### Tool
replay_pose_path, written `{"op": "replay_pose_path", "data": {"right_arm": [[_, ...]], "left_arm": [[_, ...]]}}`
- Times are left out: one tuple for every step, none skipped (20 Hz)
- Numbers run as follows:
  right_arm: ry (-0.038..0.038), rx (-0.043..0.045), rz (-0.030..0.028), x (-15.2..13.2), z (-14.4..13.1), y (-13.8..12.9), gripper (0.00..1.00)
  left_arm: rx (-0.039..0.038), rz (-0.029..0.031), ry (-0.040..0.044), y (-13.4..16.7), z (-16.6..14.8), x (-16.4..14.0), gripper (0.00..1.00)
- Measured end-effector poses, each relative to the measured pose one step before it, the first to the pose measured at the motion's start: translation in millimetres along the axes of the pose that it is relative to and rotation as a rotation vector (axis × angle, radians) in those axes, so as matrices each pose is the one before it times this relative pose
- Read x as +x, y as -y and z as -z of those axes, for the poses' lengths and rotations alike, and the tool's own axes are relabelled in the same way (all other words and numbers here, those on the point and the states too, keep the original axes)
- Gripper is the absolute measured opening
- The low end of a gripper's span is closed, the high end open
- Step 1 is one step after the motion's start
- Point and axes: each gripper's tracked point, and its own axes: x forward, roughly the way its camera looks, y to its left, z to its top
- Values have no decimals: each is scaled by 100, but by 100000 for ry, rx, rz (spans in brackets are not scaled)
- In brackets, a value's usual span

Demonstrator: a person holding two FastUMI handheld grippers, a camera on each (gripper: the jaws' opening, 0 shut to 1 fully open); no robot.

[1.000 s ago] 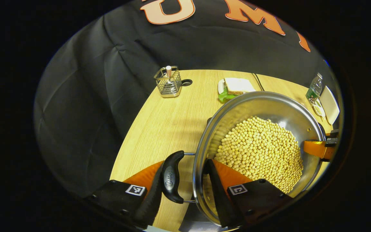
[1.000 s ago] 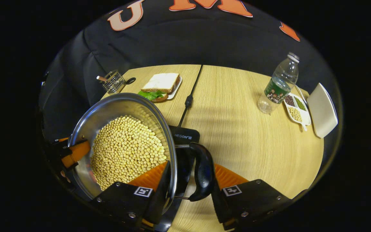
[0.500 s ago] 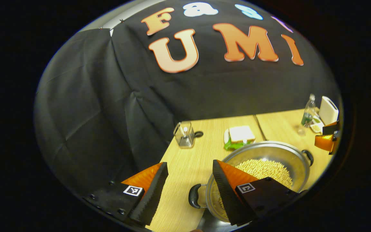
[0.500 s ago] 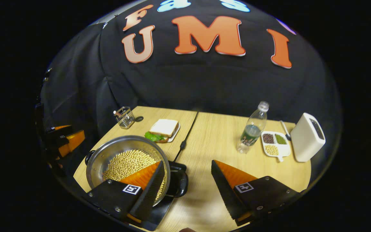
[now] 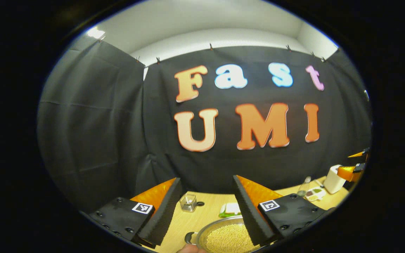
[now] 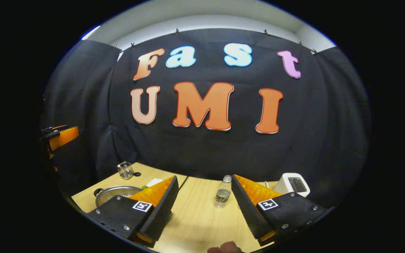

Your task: First push the handle of the pot to place it horizontally, then grasp the pot with both hands and set it on the induction cooktop.

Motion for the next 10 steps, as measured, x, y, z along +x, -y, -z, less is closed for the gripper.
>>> {"op": "replay_pose_path", "data": {"right_arm": [[4606, -547, 1117, -1047, -1538, 748, 94], [4772, -720, 923, -1526, -2045, 1115, 94], [5110, -430, 1714, -931, -1988, 1044, 94], [4743, -257, 1276, -1053, -2539, 1533, 94], [4402, -62, 925, -969, -2300, 1274, 93], [4046, -130, 500, -1088, -1877, 1049, 93], [3768, -322, 573, -725, -1686, 880, 93], [3279, -735, 613, -569, -1491, 621, 96], [2978, -763, 1095, -543, -1124, 664, 98], [1894, -742, 454, -723, -940, 751, 98]], "left_arm": [[-2402, -24, 5193, -109, -2010, -616, 100], [-2711, 1102, 4483, 285, -2141, -744, 88], [-2729, 310, 4730, 395, -2336, -490, 92], [-1975, -164, 4516, -23, -2242, -427, 96], [-1845, 363, 4708, 99, -2017, -134, 100], [-364, 352, 3373, -92, -1850, -205, 99], [-671, -71, 3423, -110, -1500, -449, 98], [-60, 1176, 1856, 158, -924, -92, 97], [-410, 349, 2214, 233, -938, -500, 96], [-231, 412, 1830, 284, -595, -143, 95]]}}
